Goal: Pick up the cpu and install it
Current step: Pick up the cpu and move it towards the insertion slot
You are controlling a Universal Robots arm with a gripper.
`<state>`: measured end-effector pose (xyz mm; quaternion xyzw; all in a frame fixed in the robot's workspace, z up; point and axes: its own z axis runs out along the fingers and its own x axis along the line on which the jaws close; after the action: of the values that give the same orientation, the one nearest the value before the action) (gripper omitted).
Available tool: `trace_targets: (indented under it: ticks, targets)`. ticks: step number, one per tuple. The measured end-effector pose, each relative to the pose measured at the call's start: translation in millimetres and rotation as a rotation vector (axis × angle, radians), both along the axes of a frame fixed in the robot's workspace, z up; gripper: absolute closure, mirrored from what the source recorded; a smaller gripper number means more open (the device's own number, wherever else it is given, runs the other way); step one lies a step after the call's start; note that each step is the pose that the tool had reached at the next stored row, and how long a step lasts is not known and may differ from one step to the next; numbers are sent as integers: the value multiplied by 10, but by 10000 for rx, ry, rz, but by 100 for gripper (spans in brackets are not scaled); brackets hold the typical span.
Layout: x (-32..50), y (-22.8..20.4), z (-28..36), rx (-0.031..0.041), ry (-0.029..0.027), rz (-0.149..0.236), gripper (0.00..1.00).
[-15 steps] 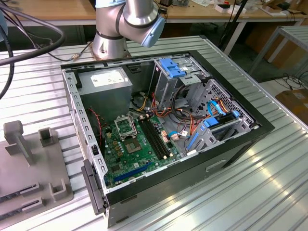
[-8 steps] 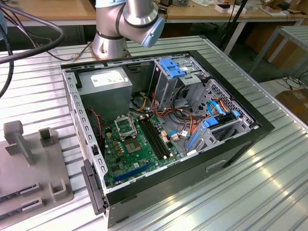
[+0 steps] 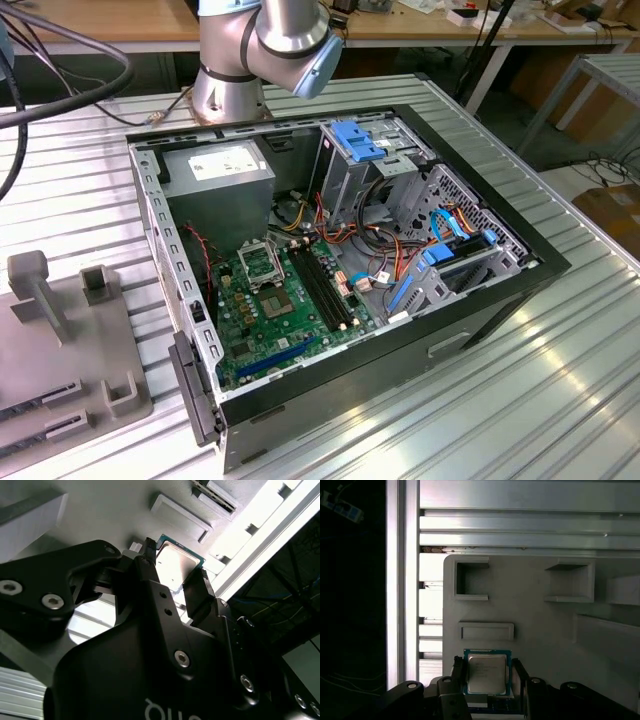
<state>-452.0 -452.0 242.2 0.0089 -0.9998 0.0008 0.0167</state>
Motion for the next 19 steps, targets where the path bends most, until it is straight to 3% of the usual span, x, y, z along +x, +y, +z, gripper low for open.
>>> trace_targets:
  ticks: [19]
  targets:
    - [0, 0, 79, -2, 0, 0, 53]
